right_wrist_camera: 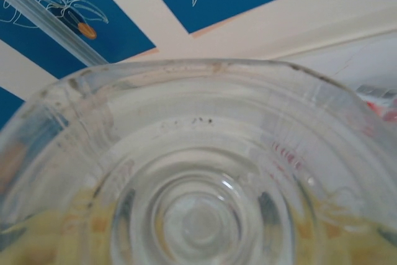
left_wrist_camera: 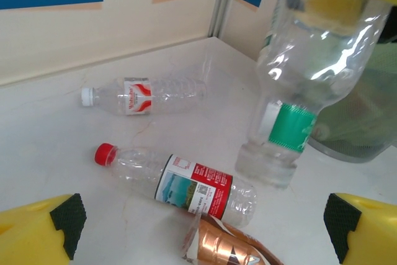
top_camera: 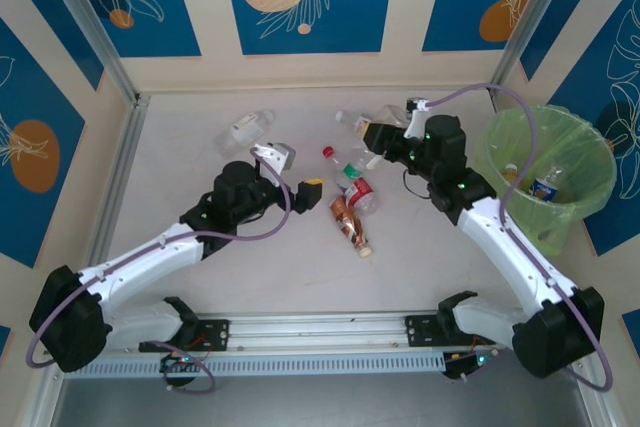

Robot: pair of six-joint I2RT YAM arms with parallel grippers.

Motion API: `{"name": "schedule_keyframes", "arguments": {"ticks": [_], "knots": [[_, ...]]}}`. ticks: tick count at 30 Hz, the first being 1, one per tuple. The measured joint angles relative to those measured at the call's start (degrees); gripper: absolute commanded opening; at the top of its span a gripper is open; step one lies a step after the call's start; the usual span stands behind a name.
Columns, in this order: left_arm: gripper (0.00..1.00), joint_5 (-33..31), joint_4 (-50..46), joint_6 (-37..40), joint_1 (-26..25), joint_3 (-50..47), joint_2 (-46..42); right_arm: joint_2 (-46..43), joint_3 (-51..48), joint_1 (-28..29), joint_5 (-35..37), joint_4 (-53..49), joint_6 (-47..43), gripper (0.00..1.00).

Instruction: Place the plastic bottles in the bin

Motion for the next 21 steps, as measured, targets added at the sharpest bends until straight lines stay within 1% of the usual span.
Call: {"name": "schedule_keyframes", "arguments": {"ticks": [4, 6, 10, 16, 21], "knots": [[1.0, 2.3, 2.8, -0.8, 0.0, 0.0, 1.7, -4.2, 3.2, -3.0, 0.8, -5.7, -4.1, 0.45], [1.0, 3.7, 3.8, -1.0, 0.0, 0.0, 2.7, -6.0, 5.1, -4.9, 1.0, -7.8, -5.7, 0.47], [1.0, 8.0, 5.9, -1.0, 0.0, 0.0, 4.3, -9.5, 9.5, -11.1, 1.3, -11.4, -8.8, 0.47], [1.0, 15.6, 8.4, -1.0, 0.0, 0.0, 5.0, -12.9, 14.7, -20.6, 3.8, -15.0, -12.3, 0.46], [1.0, 18.4, 7.4, -0.7, 0.0, 1.4, 6.4, -13.9, 17.5, -27.9, 6.6, -16.4, -14.6, 0.44]]}}
